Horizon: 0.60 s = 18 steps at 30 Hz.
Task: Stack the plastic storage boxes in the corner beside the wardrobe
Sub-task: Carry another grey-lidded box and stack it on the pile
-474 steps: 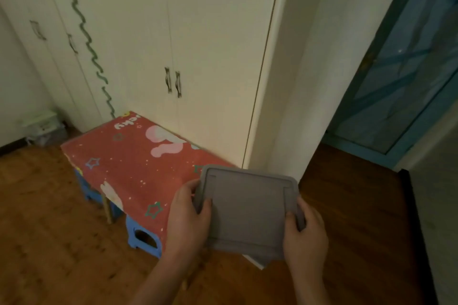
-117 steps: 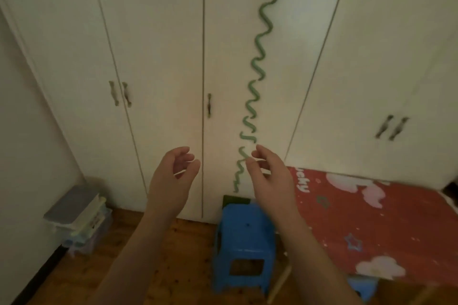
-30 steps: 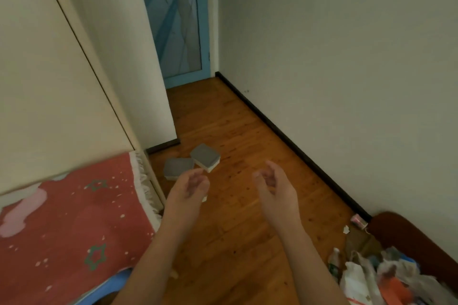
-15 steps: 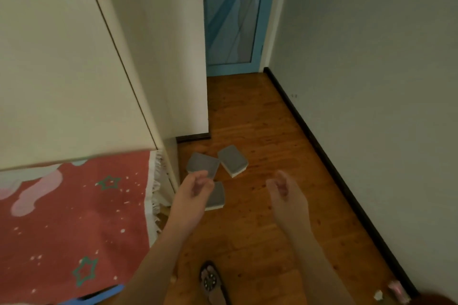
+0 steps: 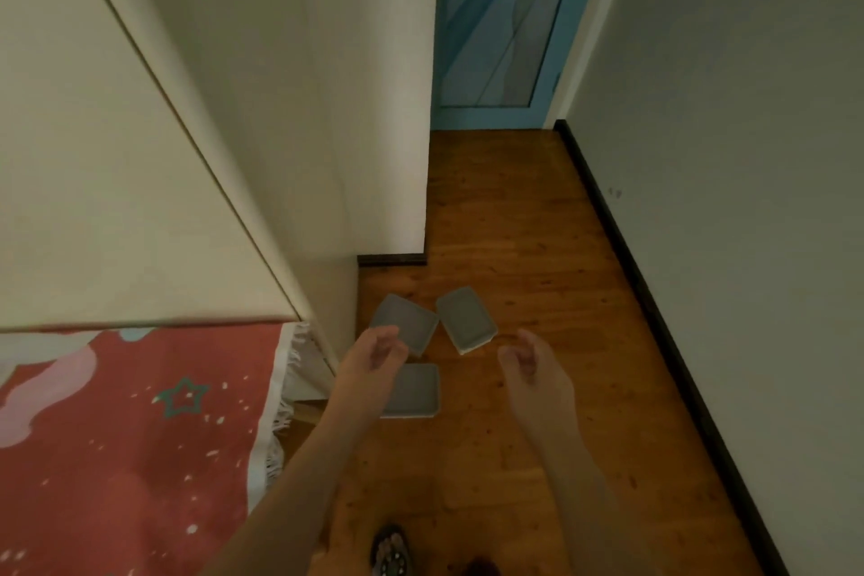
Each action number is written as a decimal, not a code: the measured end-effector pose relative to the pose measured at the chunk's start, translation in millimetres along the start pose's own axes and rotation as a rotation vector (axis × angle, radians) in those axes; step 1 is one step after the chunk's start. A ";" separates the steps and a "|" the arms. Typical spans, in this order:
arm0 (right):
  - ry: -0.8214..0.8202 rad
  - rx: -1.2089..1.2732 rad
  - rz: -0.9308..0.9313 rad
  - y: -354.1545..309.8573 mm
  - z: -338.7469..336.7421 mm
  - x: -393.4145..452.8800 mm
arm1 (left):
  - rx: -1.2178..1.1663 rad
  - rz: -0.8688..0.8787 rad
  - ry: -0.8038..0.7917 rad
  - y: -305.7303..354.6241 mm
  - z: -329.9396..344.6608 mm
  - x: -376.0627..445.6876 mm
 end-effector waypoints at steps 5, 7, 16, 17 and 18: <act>-0.127 -0.013 -0.009 19.5 36.8 51.5 | 0.012 -0.058 0.052 -2.3 7.7 40.1; -0.191 -0.019 -0.004 28.1 52.1 66.9 | 0.005 -0.083 0.074 -7.3 10.6 54.5; -0.314 -0.094 -0.023 107.7 121.1 136.3 | 0.028 -0.156 0.201 -71.6 26.6 151.3; -0.321 -0.103 -0.031 126.4 135.4 144.9 | 0.029 -0.161 0.206 -91.1 35.1 172.1; -0.321 -0.124 -0.029 140.8 144.3 153.0 | 0.019 -0.166 0.206 -102.1 38.9 184.8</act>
Point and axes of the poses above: each hand's wrist, its own x-axis towards the middle knuckle, its own z-axis out of the palm, y = z × x, the point moved 9 cm from there along x, towards the middle knuckle, and after that the axes turned 13 degrees about -z, right-handed, at the moved point
